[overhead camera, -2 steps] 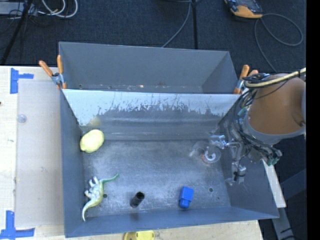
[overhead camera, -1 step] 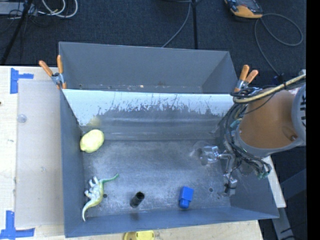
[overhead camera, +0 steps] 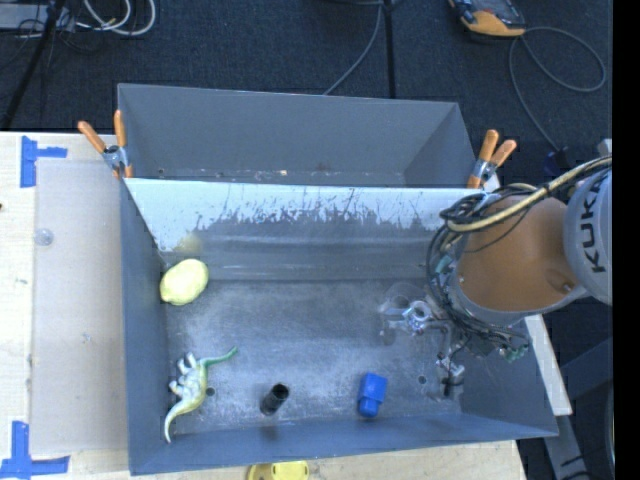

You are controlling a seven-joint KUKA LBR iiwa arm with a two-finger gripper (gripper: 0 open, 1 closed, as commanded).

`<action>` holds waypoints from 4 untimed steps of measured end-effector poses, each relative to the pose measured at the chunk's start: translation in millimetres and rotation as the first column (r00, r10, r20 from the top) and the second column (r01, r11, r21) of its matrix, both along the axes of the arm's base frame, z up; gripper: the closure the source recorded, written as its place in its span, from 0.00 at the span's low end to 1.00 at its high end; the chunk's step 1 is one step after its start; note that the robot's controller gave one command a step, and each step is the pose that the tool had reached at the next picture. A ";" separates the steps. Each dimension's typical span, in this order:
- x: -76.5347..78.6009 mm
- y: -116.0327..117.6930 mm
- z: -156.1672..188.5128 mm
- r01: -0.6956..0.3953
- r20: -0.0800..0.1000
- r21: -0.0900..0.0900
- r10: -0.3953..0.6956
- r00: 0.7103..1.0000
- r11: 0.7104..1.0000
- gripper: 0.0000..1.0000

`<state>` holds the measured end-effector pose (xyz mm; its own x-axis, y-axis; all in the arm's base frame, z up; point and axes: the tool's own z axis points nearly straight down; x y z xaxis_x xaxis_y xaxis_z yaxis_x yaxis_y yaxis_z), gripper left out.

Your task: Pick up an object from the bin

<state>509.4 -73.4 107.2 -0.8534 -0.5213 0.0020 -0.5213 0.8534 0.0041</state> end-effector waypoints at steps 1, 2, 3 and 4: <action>-6.3 17.4 -16.6 -0.037 -0.002 0.000 0.037 0.999 0.999 0.00; -7.8 30.7 -18.1 0.126 -0.005 0.000 -0.126 0.992 0.992 0.00; -19.7 82.5 -28.3 -0.532 0.003 0.001 0.532 0.847 0.847 1.00; -19.7 82.6 -28.3 -0.533 0.003 0.001 0.533 0.846 0.846 1.00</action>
Offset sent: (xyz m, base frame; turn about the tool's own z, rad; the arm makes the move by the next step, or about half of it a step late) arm -0.0073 0.0451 -0.0084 -0.1333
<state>489.7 9.2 78.9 -0.4439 -0.8961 -0.0006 -0.8961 0.4439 0.0034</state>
